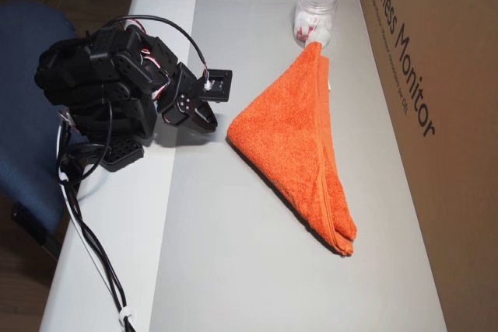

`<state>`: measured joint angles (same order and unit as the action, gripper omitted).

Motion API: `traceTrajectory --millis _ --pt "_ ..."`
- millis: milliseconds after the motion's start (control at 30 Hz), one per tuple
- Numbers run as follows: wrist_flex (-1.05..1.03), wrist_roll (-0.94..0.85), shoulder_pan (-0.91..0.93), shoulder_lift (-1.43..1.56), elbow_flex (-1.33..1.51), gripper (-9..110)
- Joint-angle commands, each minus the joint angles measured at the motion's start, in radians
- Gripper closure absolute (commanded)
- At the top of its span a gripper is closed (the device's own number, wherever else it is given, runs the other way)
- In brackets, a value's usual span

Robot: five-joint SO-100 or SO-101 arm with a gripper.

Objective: Fold the blanket.

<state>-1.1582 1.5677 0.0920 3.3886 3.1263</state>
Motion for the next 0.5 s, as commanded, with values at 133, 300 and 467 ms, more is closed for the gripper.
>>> traceTrajectory --millis 133,300,467 --pt "-0.126 -0.003 -0.006 0.005 0.009 102" --pt "-0.158 -0.009 -0.006 0.005 0.009 102" --pt "-0.158 -0.009 -0.003 0.005 0.009 102"
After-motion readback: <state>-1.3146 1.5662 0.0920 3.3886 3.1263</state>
